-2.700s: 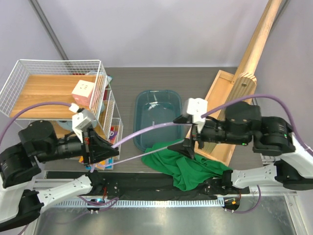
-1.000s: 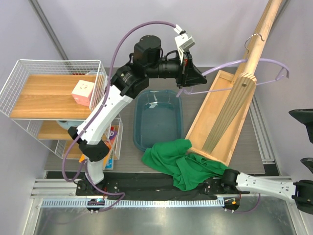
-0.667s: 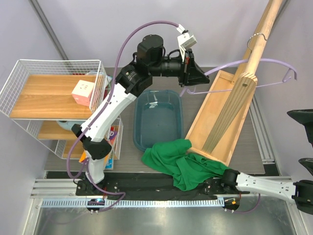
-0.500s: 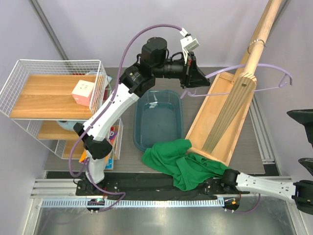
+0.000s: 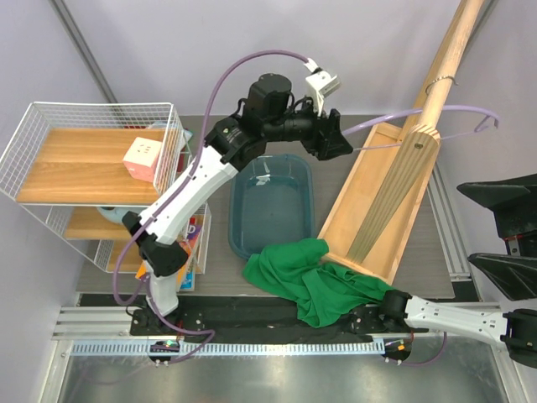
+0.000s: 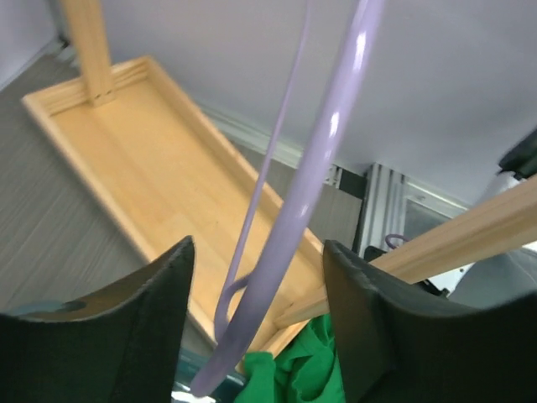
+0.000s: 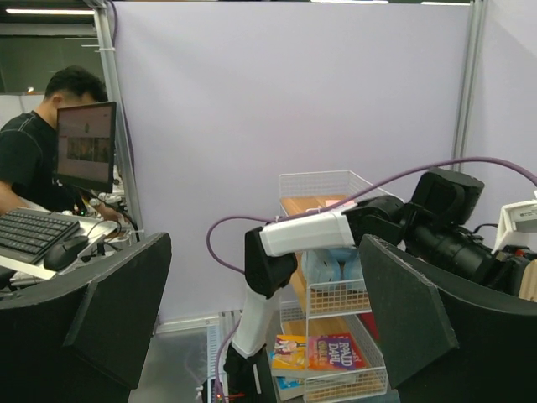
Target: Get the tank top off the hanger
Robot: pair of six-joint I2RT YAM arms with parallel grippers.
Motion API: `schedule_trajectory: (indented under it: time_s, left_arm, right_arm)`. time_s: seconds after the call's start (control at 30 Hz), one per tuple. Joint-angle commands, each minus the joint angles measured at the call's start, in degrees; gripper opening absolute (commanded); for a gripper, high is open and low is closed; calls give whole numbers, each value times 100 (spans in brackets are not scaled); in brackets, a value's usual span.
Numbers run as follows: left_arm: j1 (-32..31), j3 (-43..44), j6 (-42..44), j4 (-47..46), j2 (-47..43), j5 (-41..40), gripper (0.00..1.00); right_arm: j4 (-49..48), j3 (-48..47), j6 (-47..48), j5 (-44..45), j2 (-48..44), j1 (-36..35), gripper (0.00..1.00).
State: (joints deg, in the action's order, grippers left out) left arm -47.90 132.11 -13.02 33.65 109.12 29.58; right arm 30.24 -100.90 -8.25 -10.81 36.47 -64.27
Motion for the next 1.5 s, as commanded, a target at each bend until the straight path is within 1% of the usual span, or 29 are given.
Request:
schedule_trajectory:
  time_s: [0.0,0.03,0.1,0.23,0.37,0.4,0.43,0.5,0.57,0.63,0.67,0.73,0.77,0.83,0.87,0.9,0.93,0.97,1.0,1.03,1.07,1.1,1.13,1.17,1.23,1.27,1.3,1.37,1.47]
  left_arm:
    - [17,-334,300,441,-944,-1383,73]
    - [17,-544,317,467,-1102,-1429,83]
    - [26,-783,326,511,-1550,-1560,87]
    - [17,-1695,-42,511,-2455,-1824,88]
    - [-78,-3127,-377,92,-3571,-1701,84]
    - [-140,-3887,-560,-59,-4069,-1762,82]
    - [-219,-4243,-649,-252,-4300,-1859,82]
    - [-596,-5260,-886,-735,-4870,-2227,82]
    - [-1113,-5756,-1141,-868,-5066,-2630,81]
    - [-1536,-6282,-1264,-878,-5163,-3131,81]
    - [-1982,-6451,-1300,-878,-5190,-3691,81]
    - [-2415,-6942,-1379,-965,-5225,-4256,84]
    - [-2817,-7084,-1518,-992,-5208,-4520,84]
    - [-3232,-7278,-1695,-1105,-5112,-5381,86]
    - [-3687,-7496,-1878,-1184,-4946,-5680,87]
    - [-3935,-7559,-1950,-1263,-4823,-6475,88]
    - [-4172,-7586,-2072,-1343,-4665,-6900,89]
    - [-4601,-7491,-2430,-1326,-4193,-7435,93]
    - [-4762,-7359,-2712,-1274,-3945,-7841,99]
    - [-4868,-7175,-2993,-864,-3629,-8419,100]
    - [-4974,-6965,-3283,-555,-3348,-8617,100]
    - [-4975,-6414,-4200,-143,-2744,-8784,100]
    - [-4975,-6156,-4653,357,-2469,-9003,100]
    - [-4975,-5841,-5084,1136,-2187,-9040,100]
    - [-4975,-4927,-6059,2071,-1343,-9058,100]
    - [-4975,-4636,-6516,3189,-1071,-9067,100]
    - [-4975,-4146,-7260,3592,-694,-9015,100]
    - [-4940,-3975,-7522,3877,-454,-8543,100]
    - [-4808,-4044,-7935,3729,-295,-7734,100]
  right_arm:
    - [122,-26,-10,334,27,29,100]
    - [192,-52,-10,342,27,29,99]
    - [245,-61,-19,334,1,29,100]
    - [447,-9,25,334,-8,29,100]
    - [448,237,69,220,-69,29,100]
    - [448,290,69,159,-70,29,100]
    - [413,421,61,149,-104,29,100]
    - [325,615,52,114,-218,29,100]
    - [167,948,60,96,-324,29,100]
    - [35,1238,69,140,-465,29,100]
    - [17,1309,78,166,-500,29,100]
    - [-9,1424,87,219,-553,29,100]
    - [-18,1459,69,219,-553,29,100]
    - [-53,1529,34,220,-579,20,100]
    - [-62,1547,-1,185,-588,29,100]
    - [-79,1565,-18,158,-606,29,100]
    - [-123,1608,-45,141,-632,29,100]
    - [-132,1644,-80,132,-650,29,100]
    - [-167,1687,-115,140,-667,29,100]
    - [-237,1766,-133,140,-685,29,100]
    - [-273,1784,-150,140,-711,29,100]
    - [-299,1819,-168,149,-729,29,100]
    - [-352,1863,-185,149,-720,29,100]
    - [-352,1872,-177,140,-711,29,100]
    - [-352,1864,-177,167,-702,29,100]
    - [-352,1864,-186,184,-676,29,100]
    - [-335,1881,-186,184,-676,37,100]
    - [-326,1890,-194,184,-702,29,100]
    - [-352,2004,-203,193,-755,29,100]
